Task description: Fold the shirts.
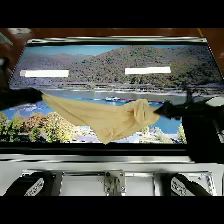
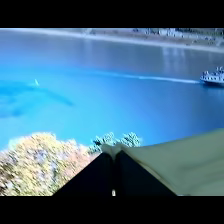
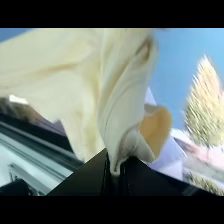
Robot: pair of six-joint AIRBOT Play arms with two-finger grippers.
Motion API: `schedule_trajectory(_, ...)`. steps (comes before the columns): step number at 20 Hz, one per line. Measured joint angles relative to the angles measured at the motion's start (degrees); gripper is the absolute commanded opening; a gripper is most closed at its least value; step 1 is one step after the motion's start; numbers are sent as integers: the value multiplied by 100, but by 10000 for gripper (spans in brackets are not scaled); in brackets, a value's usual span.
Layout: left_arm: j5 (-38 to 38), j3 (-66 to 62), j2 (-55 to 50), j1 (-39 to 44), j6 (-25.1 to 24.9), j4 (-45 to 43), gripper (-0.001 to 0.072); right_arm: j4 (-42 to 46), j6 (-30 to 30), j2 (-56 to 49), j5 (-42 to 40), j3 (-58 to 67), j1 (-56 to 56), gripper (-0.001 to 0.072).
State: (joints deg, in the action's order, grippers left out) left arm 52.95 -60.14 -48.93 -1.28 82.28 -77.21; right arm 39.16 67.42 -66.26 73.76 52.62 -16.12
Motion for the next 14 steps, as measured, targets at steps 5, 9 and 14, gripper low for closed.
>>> schedule_trajectory(5,87,-2221,201,-372,0,-785,38,-155,389,1390,-426,2105,-479,66)
schedule_trajectory(9,208,-3152,389,-538,-20,-988,38,396,887,1869,-496,3250,-619,66)
schedule_trajectory(14,1145,-3294,496,-595,-61,-1504,38,1043,1174,2024,260,3681,-660,66)
